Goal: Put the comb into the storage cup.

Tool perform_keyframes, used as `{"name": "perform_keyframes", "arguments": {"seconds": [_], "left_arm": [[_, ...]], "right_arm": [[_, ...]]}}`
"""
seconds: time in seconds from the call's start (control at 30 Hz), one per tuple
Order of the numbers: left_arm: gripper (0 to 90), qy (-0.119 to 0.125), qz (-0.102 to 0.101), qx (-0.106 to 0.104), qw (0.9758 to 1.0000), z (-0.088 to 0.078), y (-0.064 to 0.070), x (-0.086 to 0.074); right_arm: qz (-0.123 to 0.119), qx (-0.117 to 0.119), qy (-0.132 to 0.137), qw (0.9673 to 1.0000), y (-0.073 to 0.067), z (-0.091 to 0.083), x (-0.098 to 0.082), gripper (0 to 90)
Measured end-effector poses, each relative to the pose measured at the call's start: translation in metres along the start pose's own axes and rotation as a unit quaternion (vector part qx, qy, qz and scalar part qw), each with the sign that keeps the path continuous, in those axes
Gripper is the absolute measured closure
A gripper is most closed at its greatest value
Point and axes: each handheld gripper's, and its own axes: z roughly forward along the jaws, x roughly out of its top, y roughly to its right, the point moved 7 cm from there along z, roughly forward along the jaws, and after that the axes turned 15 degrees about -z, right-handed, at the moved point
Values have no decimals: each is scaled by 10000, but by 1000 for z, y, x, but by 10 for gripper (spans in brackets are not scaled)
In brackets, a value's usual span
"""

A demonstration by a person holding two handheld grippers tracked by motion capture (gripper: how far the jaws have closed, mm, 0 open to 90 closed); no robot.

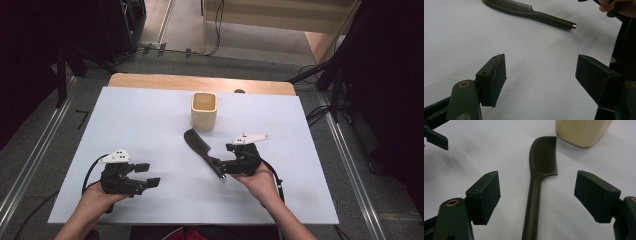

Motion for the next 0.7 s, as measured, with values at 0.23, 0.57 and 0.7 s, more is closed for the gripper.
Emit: {"name": "perform_keyframes", "arguments": {"seconds": [0.23,0.57,0.7], "left_arm": [[258,-19,-19,10,10000,0,-1,0],[258,-21,-43,31,10000,-1,-2,0],[259,-21,-32,22,10000,0,-1,0]], "right_arm": [[-52,-24,-80,10000,-3,4,-7,193],[-52,-105,-151,9998,-9,10,-19,197],[-83,-117,-243,9996,-13,13,-24,198]]}}
